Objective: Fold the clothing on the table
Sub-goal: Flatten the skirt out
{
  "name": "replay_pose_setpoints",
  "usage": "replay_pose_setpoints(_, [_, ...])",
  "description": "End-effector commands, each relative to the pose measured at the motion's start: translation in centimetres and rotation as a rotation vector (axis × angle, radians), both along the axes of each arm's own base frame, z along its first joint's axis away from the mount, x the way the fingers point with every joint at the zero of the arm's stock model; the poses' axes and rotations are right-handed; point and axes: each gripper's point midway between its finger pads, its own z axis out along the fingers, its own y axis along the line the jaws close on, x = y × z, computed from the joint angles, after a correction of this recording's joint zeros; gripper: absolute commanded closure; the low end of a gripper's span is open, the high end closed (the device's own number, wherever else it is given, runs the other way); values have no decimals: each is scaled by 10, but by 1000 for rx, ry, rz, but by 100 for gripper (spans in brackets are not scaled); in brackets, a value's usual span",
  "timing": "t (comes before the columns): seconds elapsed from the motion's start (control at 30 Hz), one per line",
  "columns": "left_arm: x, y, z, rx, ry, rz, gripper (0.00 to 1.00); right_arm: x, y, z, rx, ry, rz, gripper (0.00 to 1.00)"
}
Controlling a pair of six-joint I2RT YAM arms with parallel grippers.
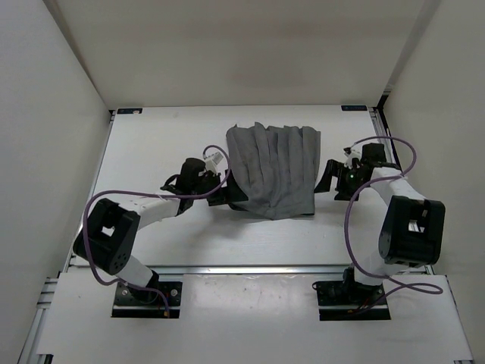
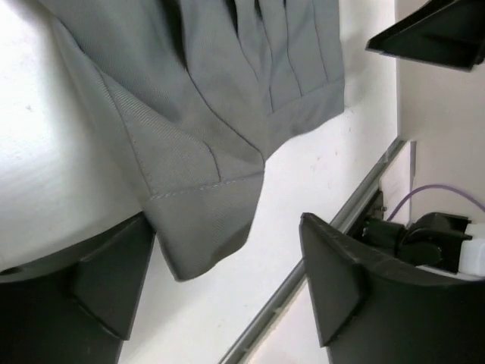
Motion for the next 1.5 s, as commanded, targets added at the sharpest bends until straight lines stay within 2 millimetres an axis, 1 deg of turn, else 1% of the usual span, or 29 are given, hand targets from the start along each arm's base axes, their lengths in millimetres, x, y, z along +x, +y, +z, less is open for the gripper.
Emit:
replay_pose_setpoints(0.0, [1,1,7,64,-63,-2,1,-20,21,10,99,-22,109,0])
replay_pose_setpoints(0.03, [0,6,6,88,-67,11,2,-30,26,6,88,-11,143,0])
replay_pose_setpoints(0.07, [0,13,5,110,-68,32,1,-34,31,4,86,-4,159,0])
replay_pose_setpoints(0.1, [-3,20,-2,128,-56,48,2,-38,30,-2,55,-16,191,1])
replay_pose_setpoints(0.17, [-5,35,-4,157,-65,86,1,-45,35,-7,45,-12,202,1])
replay_pose_setpoints(0.2, [-5,42,-10,175,-59,109,2,-46,35,-10,47,-19,190,1])
replay_pose_setpoints(0.27, [-12,55,-19,227,-42,125,1,-48,36,-14,80,5,148,2])
replay_pose_setpoints(0.3, [-10,60,-23,255,-44,134,1,-49,36,-13,90,7,138,2])
replay_pose_setpoints(0.37, [-11,64,-27,280,-47,138,1,-51,36,-17,104,22,131,2])
replay_pose_setpoints(0.4, [-6,66,-26,282,-61,157,1,-47,35,-15,109,16,120,3])
replay_pose_setpoints(0.43, [-8,66,-29,289,-56,156,1,-46,33,-16,108,18,111,3])
replay_pose_setpoints(0.5, [-5,64,-25,309,-87,165,1,-43,29,-19,112,37,78,3])
replay_pose_setpoints(0.53, [-3,71,-26,361,-108,183,2,-40,28,-18,116,26,76,4])
replay_pose_setpoints(0.57, [-3,70,-23,423,-150,173,1,-39,28,-17,116,29,72,5])
replay_pose_setpoints(0.6, [-5,80,-27,495,-160,189,1,-38,29,-17,114,23,76,6])
replay_pose_setpoints(0.67, [-3,91,-22,573,-234,202,1,-34,27,-16,94,14,75,6])
replay_pose_setpoints(0.73, [2,100,-15,579,-269,238,1,-32,28,-14,92,9,78,7])
replay_pose_setpoints(0.8, [4,115,-13,600,-284,291,1,-33,31,-13,90,14,79,7])
replay_pose_setpoints(0.87, [4,119,-13,598,-293,304,2,-31,31,-13,81,0,86,7])
replay_pose_setpoints(0.97, [5,116,-9,583,-328,312,1,-32,33,-14,79,7,88,7])
replay_pose_setpoints(1.0, [1,114,-13,583,-324,301,1,-30,35,-12,77,0,95,7])
replay_pose_setpoints(1.07, [1,107,-15,570,-329,294,2,-24,33,-8,74,-13,85,7])
replay_pose_setpoints(1.13, [-2,94,-18,556,-333,260,1,-24,33,-9,74,-4,86,7])
replay_pose_setpoints(1.2, [-6,86,-20,560,-341,235,1,-20,32,-7,60,-16,91,7])
replay_pose_setpoints(1.27, [-8,83,-22,558,-344,223,1,-17,31,-5,56,-21,86,7])
replay_pose_setpoints(1.3, [-7,81,-21,544,-347,228,1,-19,30,-7,58,-8,85,7])
replay_pose_setpoints(1.33, [-9,79,-20,535,-349,225,1,-15,29,-4,55,-21,81,7])
replay_pose_setpoints(1.37, [-12,80,-26,543,-340,219,1,-14,29,-4,49,-22,79,7])
replay_pose_setpoints(1.47, [-11,72,-24,509,-347,213,1,-15,29,-4,51,-22,84,7])
